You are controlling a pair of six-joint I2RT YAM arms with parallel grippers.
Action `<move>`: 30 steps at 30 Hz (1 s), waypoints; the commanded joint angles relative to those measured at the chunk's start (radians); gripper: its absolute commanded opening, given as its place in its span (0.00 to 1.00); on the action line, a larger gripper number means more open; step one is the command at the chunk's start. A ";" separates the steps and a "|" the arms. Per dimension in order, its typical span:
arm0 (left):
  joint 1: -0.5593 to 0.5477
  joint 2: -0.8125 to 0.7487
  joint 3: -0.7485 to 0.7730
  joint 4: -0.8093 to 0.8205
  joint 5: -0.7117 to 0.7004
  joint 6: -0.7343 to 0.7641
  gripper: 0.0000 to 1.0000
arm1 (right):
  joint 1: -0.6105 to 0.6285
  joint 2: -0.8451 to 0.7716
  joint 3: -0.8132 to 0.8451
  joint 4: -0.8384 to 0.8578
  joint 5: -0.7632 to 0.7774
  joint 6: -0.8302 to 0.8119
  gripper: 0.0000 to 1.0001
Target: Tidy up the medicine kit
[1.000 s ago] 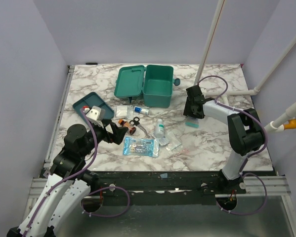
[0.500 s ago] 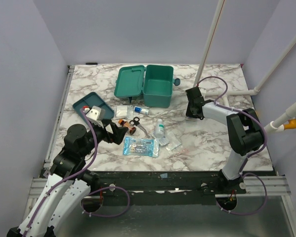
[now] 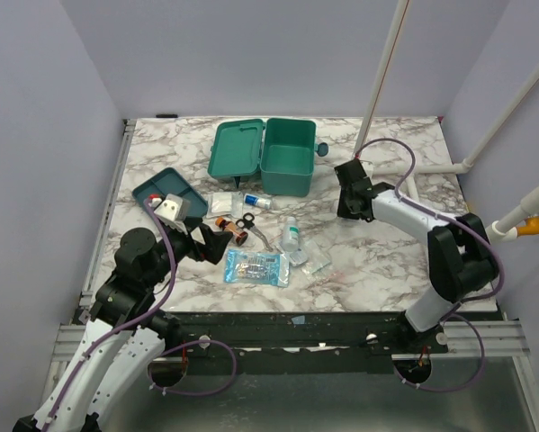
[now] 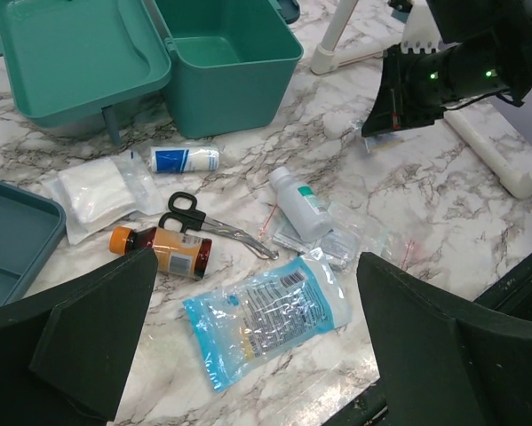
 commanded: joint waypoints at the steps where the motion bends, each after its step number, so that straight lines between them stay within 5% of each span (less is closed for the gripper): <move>1: -0.006 -0.015 0.023 0.004 0.009 0.002 0.99 | 0.034 -0.114 0.079 -0.092 0.023 0.001 0.01; 11: -0.009 -0.022 0.024 -0.001 0.000 0.001 0.99 | 0.156 -0.092 0.366 -0.133 0.050 -0.020 0.01; 30: -0.014 -0.020 0.024 -0.002 0.005 -0.004 0.99 | 0.169 0.437 0.995 -0.136 0.036 -0.052 0.01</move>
